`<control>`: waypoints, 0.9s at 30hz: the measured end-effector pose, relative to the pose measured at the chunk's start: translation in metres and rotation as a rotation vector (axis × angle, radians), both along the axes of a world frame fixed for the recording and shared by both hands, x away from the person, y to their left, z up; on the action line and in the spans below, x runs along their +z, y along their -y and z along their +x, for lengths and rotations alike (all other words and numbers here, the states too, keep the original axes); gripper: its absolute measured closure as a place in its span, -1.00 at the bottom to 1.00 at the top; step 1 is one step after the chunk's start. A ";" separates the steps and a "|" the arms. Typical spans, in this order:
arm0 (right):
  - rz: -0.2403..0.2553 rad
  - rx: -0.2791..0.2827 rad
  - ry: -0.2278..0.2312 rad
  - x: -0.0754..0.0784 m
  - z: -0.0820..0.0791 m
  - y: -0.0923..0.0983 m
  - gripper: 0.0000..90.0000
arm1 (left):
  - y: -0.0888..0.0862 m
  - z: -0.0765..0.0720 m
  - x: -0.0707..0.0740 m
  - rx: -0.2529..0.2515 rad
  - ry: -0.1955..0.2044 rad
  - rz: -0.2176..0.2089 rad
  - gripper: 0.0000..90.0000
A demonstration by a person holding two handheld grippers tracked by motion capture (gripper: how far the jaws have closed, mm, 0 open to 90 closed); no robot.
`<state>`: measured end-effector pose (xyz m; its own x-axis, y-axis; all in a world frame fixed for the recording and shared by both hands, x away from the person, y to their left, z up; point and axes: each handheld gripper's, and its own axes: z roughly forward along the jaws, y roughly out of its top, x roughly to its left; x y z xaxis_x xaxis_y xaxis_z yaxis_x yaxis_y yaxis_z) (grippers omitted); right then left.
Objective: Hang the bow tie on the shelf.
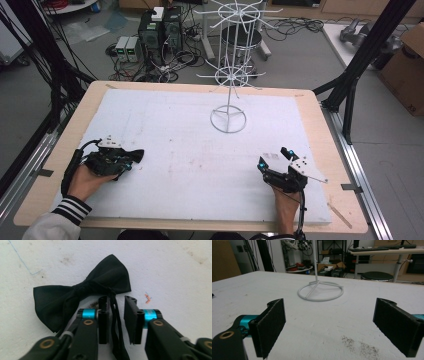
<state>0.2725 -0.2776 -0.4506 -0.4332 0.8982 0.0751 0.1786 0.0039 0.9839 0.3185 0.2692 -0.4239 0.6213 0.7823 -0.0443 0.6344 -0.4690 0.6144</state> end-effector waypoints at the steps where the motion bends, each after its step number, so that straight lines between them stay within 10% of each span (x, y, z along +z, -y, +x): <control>1: -0.001 0.000 0.000 0.000 0.000 0.000 -0.78 | 0.000 0.000 0.000 0.000 0.000 0.000 0.72; 17: -0.012 0.003 0.010 0.000 0.000 0.000 -0.78 | -0.003 -0.001 0.004 0.018 0.031 -0.035 0.92; 27: -0.013 0.001 0.011 0.000 0.000 0.000 -0.78 | -0.009 -0.006 0.015 0.022 0.136 -0.166 0.91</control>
<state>0.2729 -0.2773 -0.4508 -0.4351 0.8985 0.0590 0.1680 0.0166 0.9856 0.3126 0.2781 -0.4091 0.6135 0.7845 -0.0908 0.5495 -0.3415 0.7625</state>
